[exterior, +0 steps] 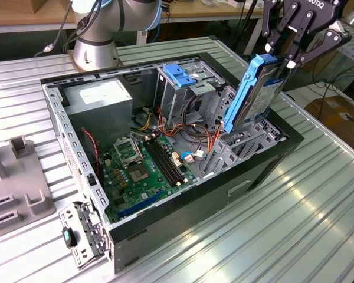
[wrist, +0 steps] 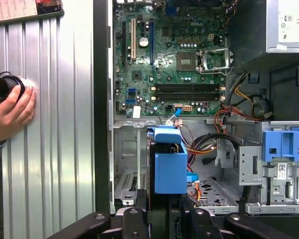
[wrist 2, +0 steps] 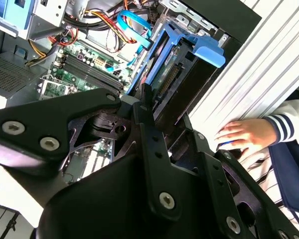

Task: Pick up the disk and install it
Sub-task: 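Insert the disk into the insertion slot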

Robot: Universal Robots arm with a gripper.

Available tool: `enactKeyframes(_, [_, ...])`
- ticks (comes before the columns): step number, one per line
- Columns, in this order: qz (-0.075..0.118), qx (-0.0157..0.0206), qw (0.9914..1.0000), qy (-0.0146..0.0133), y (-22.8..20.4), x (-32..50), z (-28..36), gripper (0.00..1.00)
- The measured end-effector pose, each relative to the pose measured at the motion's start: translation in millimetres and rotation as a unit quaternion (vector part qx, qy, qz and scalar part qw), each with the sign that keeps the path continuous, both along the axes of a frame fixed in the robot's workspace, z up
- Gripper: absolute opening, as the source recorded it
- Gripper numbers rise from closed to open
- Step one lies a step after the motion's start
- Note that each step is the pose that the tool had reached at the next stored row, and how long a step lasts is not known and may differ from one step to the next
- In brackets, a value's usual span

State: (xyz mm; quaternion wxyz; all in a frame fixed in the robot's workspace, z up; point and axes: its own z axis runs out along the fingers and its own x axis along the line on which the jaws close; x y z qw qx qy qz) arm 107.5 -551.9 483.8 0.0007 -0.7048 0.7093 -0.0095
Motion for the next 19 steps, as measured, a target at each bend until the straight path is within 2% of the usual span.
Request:
enactKeyframes(1, [0.0, -0.0001, 1.0, 0.0, 0.0, 1.0, -0.9, 0.35])
enactKeyframes(2, [0.0, 0.0, 1.0, 0.0, 0.0, 1.3, -5.8, 0.35])
enactKeyframes(6, [0.0, 0.0, 1.0, 0.0, 0.0, 2.7, -8.5, 0.35])
enactKeyframes(9, [0.0, 0.0, 1.0, 0.0, -0.1, 3.2, -12.8, 0.35])
enactKeyframes(15, [0.0, 0.0, 1.0, 0.0, -0.1, 4.3, -14.1, 0.35])
enactKeyframes(19, [0.0, 0.0001, 1.0, 0.0, -0.7, 4.4, -18.0, 0.35])
